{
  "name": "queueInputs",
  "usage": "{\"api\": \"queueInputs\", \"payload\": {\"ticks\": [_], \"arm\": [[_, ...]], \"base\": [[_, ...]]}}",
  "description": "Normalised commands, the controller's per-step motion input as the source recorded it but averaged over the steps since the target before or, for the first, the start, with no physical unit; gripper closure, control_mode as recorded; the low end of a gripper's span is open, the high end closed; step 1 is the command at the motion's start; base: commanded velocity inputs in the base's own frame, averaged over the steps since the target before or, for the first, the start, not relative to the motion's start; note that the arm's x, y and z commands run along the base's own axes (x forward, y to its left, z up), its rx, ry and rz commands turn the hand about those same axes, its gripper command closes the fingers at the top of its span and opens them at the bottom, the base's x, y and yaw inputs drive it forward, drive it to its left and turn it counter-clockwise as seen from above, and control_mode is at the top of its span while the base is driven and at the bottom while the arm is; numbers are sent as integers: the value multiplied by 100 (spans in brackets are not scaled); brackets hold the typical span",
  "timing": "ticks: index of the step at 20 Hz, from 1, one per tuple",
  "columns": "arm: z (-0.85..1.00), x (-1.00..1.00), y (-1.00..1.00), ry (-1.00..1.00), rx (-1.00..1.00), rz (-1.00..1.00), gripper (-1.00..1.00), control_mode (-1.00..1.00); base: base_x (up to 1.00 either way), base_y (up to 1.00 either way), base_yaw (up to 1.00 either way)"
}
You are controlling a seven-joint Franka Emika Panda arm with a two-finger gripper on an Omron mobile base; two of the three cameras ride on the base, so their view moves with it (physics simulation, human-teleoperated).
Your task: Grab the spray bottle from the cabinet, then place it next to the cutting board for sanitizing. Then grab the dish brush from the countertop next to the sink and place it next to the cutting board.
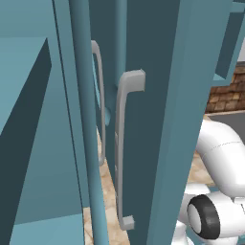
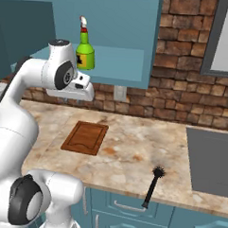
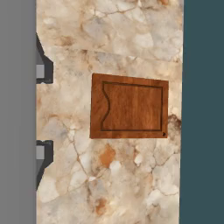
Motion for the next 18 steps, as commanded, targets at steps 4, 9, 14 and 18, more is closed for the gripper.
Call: {"api": "queueInputs", "payload": {"ticks": [4,9,14,18], "arm": [[0,-25,0,-2,0,0,-100,-100],[0,-76,0,-7,0,0,-100,-100],[7,-68,0,-24,0,0,-100,-100],[36,-45,-1,-43,1,2,-100,-100]], "base": [[0,0,0],[0,0,0],[0,0,0],[0,0,0]]}}
